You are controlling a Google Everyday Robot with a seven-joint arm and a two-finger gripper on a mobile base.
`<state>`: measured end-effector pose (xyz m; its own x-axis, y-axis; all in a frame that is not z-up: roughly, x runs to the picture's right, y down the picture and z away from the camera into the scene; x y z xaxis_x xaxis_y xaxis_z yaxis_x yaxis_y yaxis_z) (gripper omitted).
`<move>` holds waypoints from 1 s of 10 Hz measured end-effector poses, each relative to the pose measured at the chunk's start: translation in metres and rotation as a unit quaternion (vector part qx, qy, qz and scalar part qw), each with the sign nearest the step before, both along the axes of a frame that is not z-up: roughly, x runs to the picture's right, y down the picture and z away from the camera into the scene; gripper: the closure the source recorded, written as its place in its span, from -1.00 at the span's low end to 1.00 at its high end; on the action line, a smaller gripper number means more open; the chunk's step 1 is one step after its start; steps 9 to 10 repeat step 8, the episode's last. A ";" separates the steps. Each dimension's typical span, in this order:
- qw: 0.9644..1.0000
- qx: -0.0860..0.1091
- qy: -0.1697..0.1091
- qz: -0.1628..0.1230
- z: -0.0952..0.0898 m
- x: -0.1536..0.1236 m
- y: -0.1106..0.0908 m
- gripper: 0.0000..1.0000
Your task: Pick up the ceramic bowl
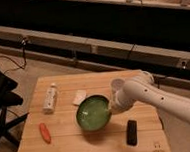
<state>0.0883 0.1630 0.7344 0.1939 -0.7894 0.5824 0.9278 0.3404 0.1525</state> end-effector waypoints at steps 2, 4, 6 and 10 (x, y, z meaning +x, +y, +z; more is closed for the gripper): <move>1.000 0.001 0.005 0.002 -0.004 0.002 -0.005 1.00; 1.000 0.004 -0.007 0.009 -0.005 0.003 -0.007 1.00; 1.000 0.007 -0.005 0.007 -0.007 0.004 -0.014 1.00; 1.000 0.006 -0.003 0.007 -0.008 0.004 -0.017 1.00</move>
